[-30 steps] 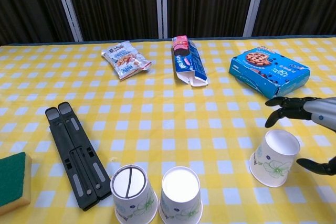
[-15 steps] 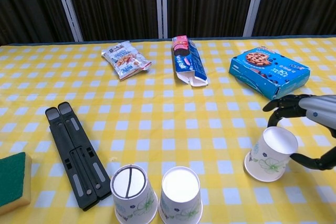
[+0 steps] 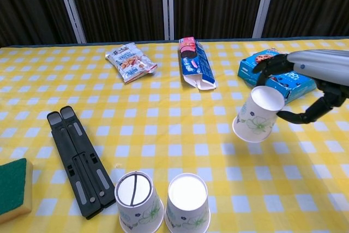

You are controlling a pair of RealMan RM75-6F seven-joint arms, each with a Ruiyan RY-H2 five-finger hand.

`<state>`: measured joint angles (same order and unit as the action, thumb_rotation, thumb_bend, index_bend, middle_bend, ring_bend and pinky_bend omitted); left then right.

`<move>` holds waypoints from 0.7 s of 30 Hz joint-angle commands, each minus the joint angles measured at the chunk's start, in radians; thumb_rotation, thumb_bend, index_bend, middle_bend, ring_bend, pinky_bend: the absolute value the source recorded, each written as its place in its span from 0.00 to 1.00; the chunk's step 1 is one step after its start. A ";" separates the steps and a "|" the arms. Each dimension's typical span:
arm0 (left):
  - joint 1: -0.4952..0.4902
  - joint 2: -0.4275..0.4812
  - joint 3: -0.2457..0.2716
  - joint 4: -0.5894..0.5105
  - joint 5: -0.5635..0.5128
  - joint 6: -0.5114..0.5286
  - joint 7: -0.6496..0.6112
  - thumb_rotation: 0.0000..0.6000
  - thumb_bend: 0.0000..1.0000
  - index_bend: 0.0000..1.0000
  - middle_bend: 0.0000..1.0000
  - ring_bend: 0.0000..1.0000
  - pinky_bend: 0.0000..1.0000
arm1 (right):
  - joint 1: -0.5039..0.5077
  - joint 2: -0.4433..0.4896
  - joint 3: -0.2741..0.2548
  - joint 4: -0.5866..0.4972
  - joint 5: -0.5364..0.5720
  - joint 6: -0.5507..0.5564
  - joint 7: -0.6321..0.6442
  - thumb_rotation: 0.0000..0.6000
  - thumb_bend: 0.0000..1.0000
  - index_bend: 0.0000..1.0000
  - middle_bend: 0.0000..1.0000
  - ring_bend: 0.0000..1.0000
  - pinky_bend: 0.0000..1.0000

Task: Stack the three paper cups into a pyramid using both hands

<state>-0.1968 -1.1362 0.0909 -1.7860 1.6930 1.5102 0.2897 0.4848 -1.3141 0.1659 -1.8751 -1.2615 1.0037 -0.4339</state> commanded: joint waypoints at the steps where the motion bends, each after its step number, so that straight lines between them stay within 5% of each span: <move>1: -0.001 -0.002 -0.007 0.000 -0.009 -0.011 0.004 1.00 0.23 0.00 0.00 0.00 0.00 | 0.056 0.026 0.028 -0.020 0.010 -0.082 0.060 1.00 0.33 0.43 0.11 0.00 0.00; 21: -0.003 0.009 -0.041 0.008 -0.045 -0.055 -0.037 1.00 0.23 0.00 0.00 0.00 0.00 | 0.287 0.023 0.068 -0.054 -0.031 -0.331 0.289 1.00 0.33 0.44 0.12 0.00 0.00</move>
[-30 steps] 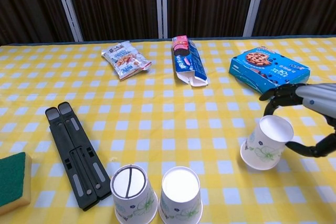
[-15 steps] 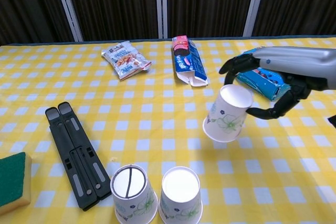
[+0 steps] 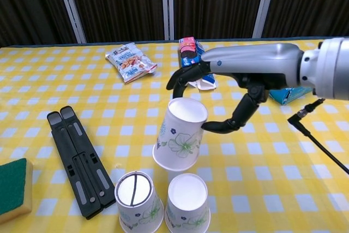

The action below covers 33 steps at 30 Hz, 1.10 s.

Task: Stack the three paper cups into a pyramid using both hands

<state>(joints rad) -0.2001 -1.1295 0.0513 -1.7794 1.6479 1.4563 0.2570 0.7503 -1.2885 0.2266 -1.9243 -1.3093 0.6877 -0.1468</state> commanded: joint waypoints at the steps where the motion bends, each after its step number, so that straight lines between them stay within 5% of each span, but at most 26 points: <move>1: 0.000 0.003 -0.003 0.002 -0.002 -0.004 -0.008 1.00 0.23 0.00 0.00 0.00 0.00 | 0.029 -0.002 0.009 -0.008 0.023 -0.018 -0.001 1.00 0.33 0.44 0.12 0.00 0.00; 33: 0.006 0.012 -0.014 0.000 0.006 -0.020 -0.029 1.00 0.23 0.00 0.00 0.00 0.00 | 0.104 -0.025 -0.073 -0.089 0.089 0.042 -0.068 1.00 0.33 0.45 0.12 0.00 0.00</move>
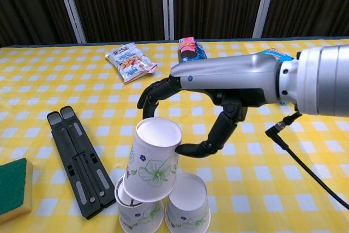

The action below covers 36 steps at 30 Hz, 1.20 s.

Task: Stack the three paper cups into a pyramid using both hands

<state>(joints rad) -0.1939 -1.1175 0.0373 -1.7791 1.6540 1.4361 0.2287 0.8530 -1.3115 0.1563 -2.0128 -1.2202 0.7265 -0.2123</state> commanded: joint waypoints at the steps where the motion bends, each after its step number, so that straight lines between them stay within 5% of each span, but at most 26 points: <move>1: 0.000 0.001 -0.001 0.000 0.001 0.000 0.000 1.00 0.23 0.00 0.00 0.00 0.00 | 0.002 -0.004 -0.004 0.000 0.001 0.005 -0.005 1.00 0.33 0.45 0.12 0.00 0.00; 36: 0.018 0.007 0.001 -0.010 0.031 0.014 0.009 1.00 0.23 0.00 0.00 0.00 0.00 | 0.010 -0.002 -0.077 -0.039 0.020 0.070 -0.090 1.00 0.25 0.38 0.05 0.00 0.00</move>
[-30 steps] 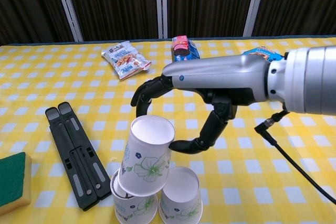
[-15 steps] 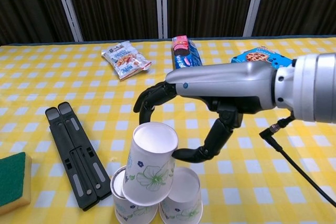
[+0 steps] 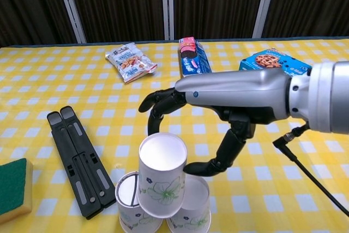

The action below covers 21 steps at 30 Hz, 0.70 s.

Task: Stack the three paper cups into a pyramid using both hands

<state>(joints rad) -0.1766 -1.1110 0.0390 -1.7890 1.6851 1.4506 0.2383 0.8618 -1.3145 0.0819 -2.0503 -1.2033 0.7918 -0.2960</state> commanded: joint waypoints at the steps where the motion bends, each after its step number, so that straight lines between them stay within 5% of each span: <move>1: 0.000 0.001 -0.001 0.000 -0.001 0.000 -0.001 1.00 0.23 0.00 0.00 0.00 0.00 | 0.001 0.001 -0.003 -0.003 0.004 0.007 -0.009 1.00 0.25 0.37 0.04 0.00 0.00; 21: 0.007 0.005 -0.004 -0.003 0.008 0.010 -0.006 1.00 0.23 0.00 0.00 0.00 0.00 | 0.003 0.047 -0.017 -0.105 0.061 0.092 -0.156 1.00 0.20 0.27 0.00 0.00 0.00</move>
<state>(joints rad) -0.1696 -1.1065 0.0352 -1.7922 1.6927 1.4602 0.2325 0.8654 -1.2781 0.0632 -2.1420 -1.1537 0.8680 -0.4361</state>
